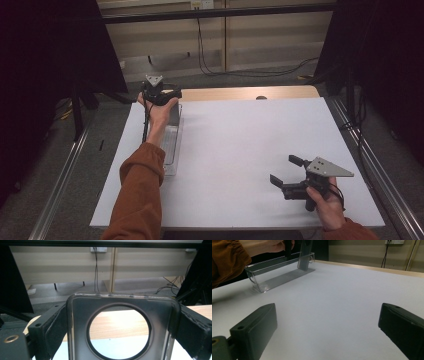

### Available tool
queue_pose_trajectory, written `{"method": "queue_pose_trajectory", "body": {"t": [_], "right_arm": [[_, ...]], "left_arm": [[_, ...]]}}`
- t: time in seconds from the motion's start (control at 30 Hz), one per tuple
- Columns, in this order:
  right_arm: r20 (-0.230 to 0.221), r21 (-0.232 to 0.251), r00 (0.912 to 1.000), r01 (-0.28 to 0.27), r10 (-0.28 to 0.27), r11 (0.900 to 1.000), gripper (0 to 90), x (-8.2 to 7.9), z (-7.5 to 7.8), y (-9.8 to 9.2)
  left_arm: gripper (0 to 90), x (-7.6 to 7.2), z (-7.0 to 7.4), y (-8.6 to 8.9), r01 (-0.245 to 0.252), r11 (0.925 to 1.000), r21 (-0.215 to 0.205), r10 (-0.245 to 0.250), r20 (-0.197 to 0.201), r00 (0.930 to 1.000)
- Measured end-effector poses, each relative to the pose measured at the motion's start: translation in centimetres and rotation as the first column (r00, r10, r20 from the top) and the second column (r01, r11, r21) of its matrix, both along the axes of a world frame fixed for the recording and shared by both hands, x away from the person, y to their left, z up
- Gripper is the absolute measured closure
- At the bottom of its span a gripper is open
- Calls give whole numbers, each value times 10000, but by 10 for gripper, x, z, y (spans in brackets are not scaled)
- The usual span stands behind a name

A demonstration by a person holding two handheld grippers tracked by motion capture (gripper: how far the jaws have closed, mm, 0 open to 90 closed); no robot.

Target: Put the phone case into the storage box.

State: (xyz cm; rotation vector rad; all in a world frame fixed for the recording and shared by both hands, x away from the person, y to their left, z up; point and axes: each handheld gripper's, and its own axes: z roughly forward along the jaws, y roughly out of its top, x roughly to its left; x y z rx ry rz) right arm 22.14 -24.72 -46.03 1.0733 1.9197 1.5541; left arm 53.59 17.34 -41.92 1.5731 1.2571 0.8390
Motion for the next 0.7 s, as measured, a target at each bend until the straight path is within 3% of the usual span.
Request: {"method": "queue_pose_trajectory", "body": {"t": [0.37,0.57,0.6,0.7], "right_arm": [[-28,34,10000,4,-4,10000,15,0,0,0],[-38,14,10000,-2,2,10000,15,0,0,0],[-20,-31,10000,-48,48,10000,15,0,0,0],[-18,-44,10000,1,-1,10000,15,0,0,0]], "left_arm": [[38,1,2,4,395,9992,34,-395,64,9992],[34,2,2,8,267,9986,447,-256,-254,9993],[34,2,2,9,415,9985,359,-402,-373,9985],[44,3,0,9,521,9967,626,-483,-608,9970]]}}
